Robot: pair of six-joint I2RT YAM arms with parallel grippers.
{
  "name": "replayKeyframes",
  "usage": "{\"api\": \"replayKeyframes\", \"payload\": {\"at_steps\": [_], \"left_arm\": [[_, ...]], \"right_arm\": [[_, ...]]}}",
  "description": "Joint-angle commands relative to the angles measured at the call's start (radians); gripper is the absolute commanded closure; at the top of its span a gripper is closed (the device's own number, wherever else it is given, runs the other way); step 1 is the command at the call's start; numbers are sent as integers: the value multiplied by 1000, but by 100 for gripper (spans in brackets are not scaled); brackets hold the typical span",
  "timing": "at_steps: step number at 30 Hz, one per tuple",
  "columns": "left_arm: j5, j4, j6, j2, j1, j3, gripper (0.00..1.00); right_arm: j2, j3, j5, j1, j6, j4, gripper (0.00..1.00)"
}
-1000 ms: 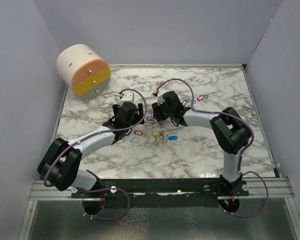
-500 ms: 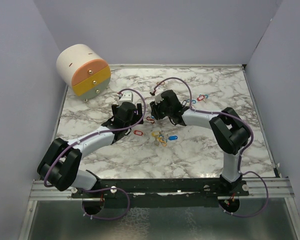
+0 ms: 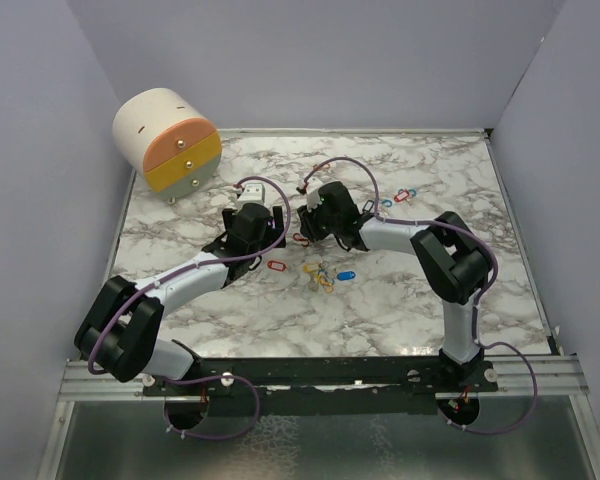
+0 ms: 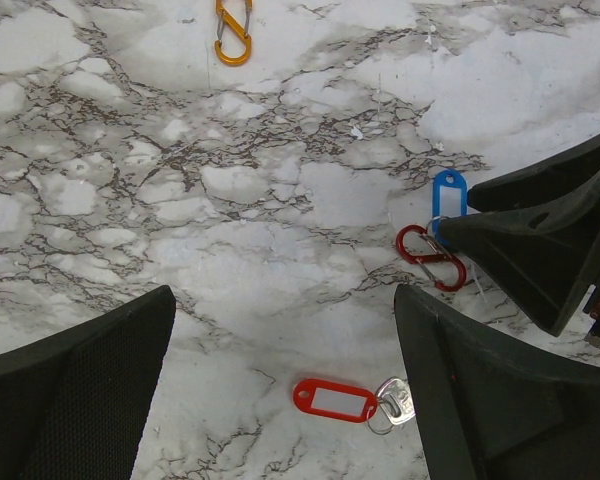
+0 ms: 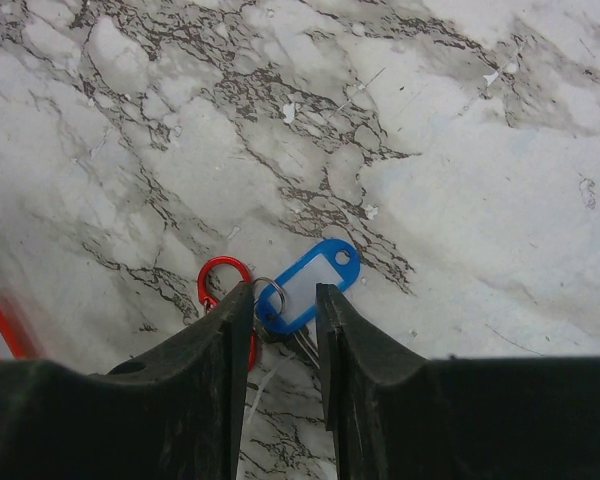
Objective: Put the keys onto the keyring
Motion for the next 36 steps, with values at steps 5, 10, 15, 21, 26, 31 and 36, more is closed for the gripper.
{"api": "replayKeyframes", "payload": {"at_steps": [5, 10, 15, 21, 26, 31, 36], "left_arm": [[21, 6, -5, -22, 10, -9, 7], [23, 5, -3, -25, 13, -10, 7], [26, 6, -3, -23, 15, -9, 7], [29, 3, -3, -22, 16, -6, 7], [40, 3, -4, -16, 16, -2, 8], [56, 7, -15, -2, 16, 4, 8], [109, 19, -16, 30, 12, 26, 10]], "right_arm": [[27, 25, -27, 8, -12, 17, 70], [41, 32, -32, 8, -10, 15, 73], [43, 31, -36, 8, -10, 13, 80], [18, 21, -12, 8, -8, 28, 99], [-52, -37, 41, 8, -3, 96, 99], [-146, -115, 114, 8, 1, 170, 99], [-234, -187, 187, 8, 8, 214, 99]]}}
